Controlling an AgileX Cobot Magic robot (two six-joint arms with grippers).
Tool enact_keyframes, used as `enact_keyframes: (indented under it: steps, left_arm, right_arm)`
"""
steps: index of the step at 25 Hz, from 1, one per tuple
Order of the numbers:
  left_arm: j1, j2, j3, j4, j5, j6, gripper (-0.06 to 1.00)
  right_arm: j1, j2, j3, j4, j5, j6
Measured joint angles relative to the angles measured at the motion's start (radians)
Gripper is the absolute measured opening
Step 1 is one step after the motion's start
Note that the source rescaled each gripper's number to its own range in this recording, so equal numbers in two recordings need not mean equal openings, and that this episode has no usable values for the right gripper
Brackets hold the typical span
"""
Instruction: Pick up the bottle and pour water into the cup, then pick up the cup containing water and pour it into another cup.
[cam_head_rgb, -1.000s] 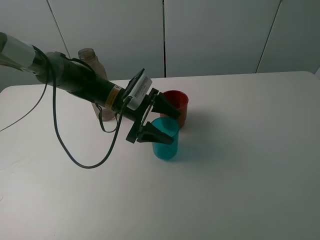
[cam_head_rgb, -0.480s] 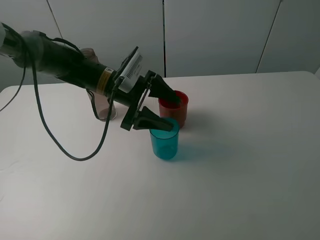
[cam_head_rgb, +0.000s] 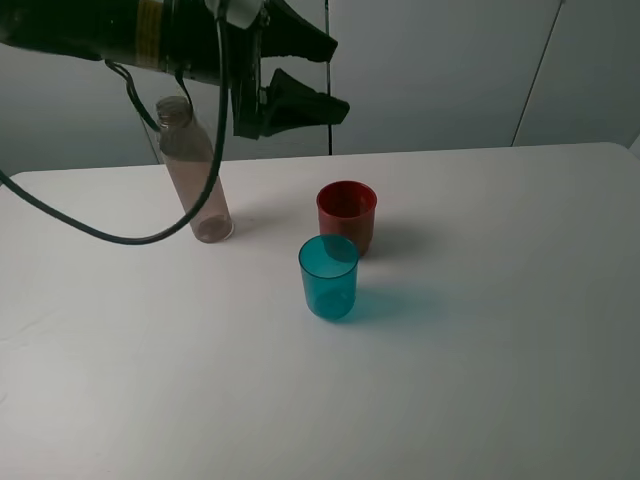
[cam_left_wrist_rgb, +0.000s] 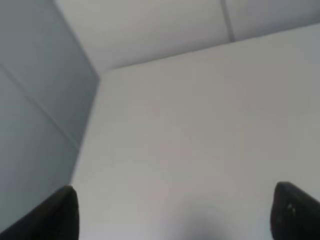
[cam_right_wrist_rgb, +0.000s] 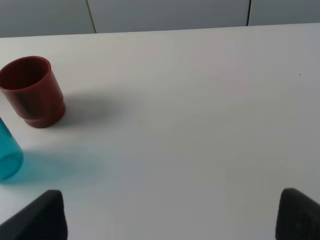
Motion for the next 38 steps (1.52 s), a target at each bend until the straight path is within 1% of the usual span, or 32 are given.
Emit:
enact_keyframes:
  steps: [1, 5, 7, 8, 9, 10, 11, 13, 14, 15, 16, 17, 19, 21, 25, 26, 28, 30, 32, 34, 35, 38]
  left_arm:
    - [0.000, -0.024, 0.000, -0.013, 0.041, -0.008, 0.91]
    - [0.000, -0.119, 0.000, -0.043, 0.259, -0.022, 0.91]
    - [0.000, -0.157, 0.000, -0.075, 0.384, -0.024, 0.91]
    - [0.000, -0.170, 0.002, -0.108, 0.439, -0.020, 0.91]
    - [0.000, -0.186, 0.004, -0.166, 0.511, 0.006, 0.91]
    - [0.000, -0.202, 0.013, -0.243, 0.591, 0.049, 0.91]
    - [-0.002, -0.220, 0.026, -0.316, 0.667, 0.135, 0.91]
    - [-0.019, -0.249, 0.040, -0.528, 0.880, 0.387, 0.91]
    - [-0.027, -0.260, 0.042, -0.618, 0.989, 0.498, 0.91]
    - [-0.035, -0.268, 0.046, -0.719, 1.075, 0.620, 0.91]
    - [-0.039, -0.276, 0.048, -0.804, 1.168, 0.709, 0.91]
    - [-0.040, -0.285, 0.051, -0.874, 1.255, 0.757, 0.91]
    - [-0.043, -0.304, 0.051, -0.968, 1.406, 0.810, 0.91]
    - [-0.043, -0.332, 0.051, -1.039, 1.556, 0.819, 0.91]
    - [-0.045, -0.412, 0.051, -1.109, 1.787, 0.763, 0.91]
    - [-0.045, -0.434, 0.051, -1.131, 1.824, 0.751, 0.91]
    - [-0.029, -0.494, 0.051, -1.203, 1.887, 0.745, 0.91]
    - [0.010, -0.561, 0.070, -1.272, 1.913, 0.761, 0.91]
    - [0.068, -0.643, 0.119, -1.343, 1.919, 0.793, 0.91]
    - [0.149, -0.727, 0.181, -1.412, 1.919, 0.835, 0.91]
    - [0.187, -0.776, 0.217, -1.438, 1.919, 0.853, 0.91]
    - [0.329, -0.909, 0.306, -1.498, 1.919, 0.913, 0.91]
  right_arm:
    - [0.000, 0.000, 0.000, 0.000, 0.000, 0.000]
    - [0.000, 0.000, 0.000, 0.000, 0.000, 0.000]
    - [0.000, 0.000, 0.000, 0.000, 0.000, 0.000]
    - [0.000, 0.000, 0.000, 0.000, 0.000, 0.000]
    - [0.000, 0.000, 0.000, 0.000, 0.000, 0.000]
    - [0.000, 0.000, 0.000, 0.000, 0.000, 0.000]
    - [0.000, 0.000, 0.000, 0.000, 0.000, 0.000]
    - [0.000, 0.000, 0.000, 0.000, 0.000, 0.000]
    - [0.000, 0.000, 0.000, 0.000, 0.000, 0.000]
    - [0.000, 0.000, 0.000, 0.000, 0.000, 0.000]
    - [0.000, 0.000, 0.000, 0.000, 0.000, 0.000]
    - [0.000, 0.000, 0.000, 0.000, 0.000, 0.000]
    - [0.000, 0.000, 0.000, 0.000, 0.000, 0.000]
    - [0.000, 0.000, 0.000, 0.000, 0.000, 0.000]
    - [0.000, 0.000, 0.000, 0.000, 0.000, 0.000]
    - [0.000, 0.000, 0.000, 0.000, 0.000, 0.000]
    - [0.000, 0.000, 0.000, 0.000, 0.000, 0.000]
    - [0.000, 0.000, 0.000, 0.000, 0.000, 0.000]
    - [0.000, 0.000, 0.000, 0.000, 0.000, 0.000]
    - [0.000, 0.000, 0.000, 0.000, 0.000, 0.000]
    - [0.000, 0.000, 0.000, 0.000, 0.000, 0.000]
    - [0.000, 0.000, 0.000, 0.000, 0.000, 0.000]
